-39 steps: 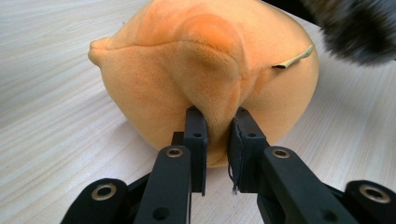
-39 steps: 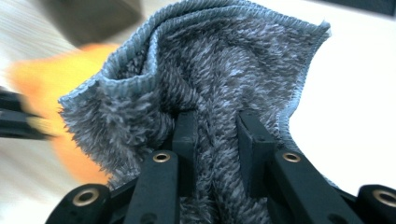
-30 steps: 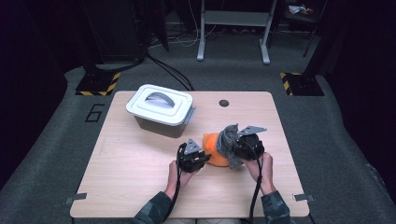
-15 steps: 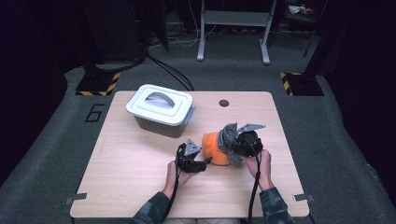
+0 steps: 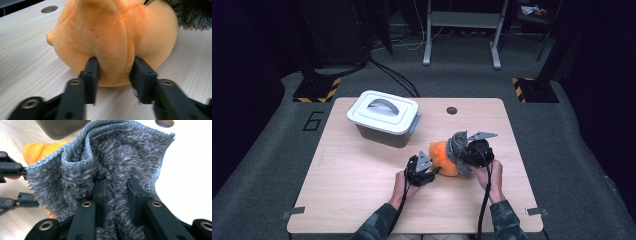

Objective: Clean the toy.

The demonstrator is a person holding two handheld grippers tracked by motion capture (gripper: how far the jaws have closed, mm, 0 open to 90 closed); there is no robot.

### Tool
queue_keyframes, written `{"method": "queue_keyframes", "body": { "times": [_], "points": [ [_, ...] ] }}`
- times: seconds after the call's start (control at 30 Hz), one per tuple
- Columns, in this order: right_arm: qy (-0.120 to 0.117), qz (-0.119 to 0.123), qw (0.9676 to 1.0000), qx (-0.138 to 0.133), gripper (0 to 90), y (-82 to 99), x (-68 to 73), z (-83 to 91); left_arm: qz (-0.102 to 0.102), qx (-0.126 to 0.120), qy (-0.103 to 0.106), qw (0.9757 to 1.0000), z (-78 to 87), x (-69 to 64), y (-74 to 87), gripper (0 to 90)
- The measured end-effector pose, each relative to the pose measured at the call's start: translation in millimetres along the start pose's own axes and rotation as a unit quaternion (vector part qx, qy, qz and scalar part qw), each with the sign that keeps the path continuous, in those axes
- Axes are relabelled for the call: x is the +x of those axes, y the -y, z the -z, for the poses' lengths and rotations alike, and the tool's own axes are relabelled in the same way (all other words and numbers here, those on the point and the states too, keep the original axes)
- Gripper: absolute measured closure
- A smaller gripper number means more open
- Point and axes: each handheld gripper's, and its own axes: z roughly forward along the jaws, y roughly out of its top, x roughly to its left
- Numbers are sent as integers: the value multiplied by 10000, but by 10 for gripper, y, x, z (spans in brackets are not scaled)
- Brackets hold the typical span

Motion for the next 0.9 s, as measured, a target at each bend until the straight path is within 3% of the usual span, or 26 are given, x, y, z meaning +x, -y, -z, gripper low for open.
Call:
{"method": "queue_keyframes", "body": {
  "times": [0.17, 0.4, 0.6, 0.73, 0.9],
  "points": [
    [5, -23, 9999, -122, 713, -2, 28, 48, 24, 36, 17, 10000, 22, 7, -11, 762],
    [-27, -80, 9993, -351, 712, -43, 51, 218, 412, -46, 259, 9988, 80, 58, -71, 782],
    [-82, 129, 9987, -491, 712, -118, 178, 323, 771, -63, 394, 9962, 119, 47, -160, 781],
    [-163, 262, 9980, -552, 711, -144, 284, 326, 820, -70, 406, 9958, 156, 26, -212, 780],
    [-111, 438, 9981, -423, 709, -139, 395, 199, 836, 81, 264, 9961, 115, 34, -175, 765]
  ]
}}
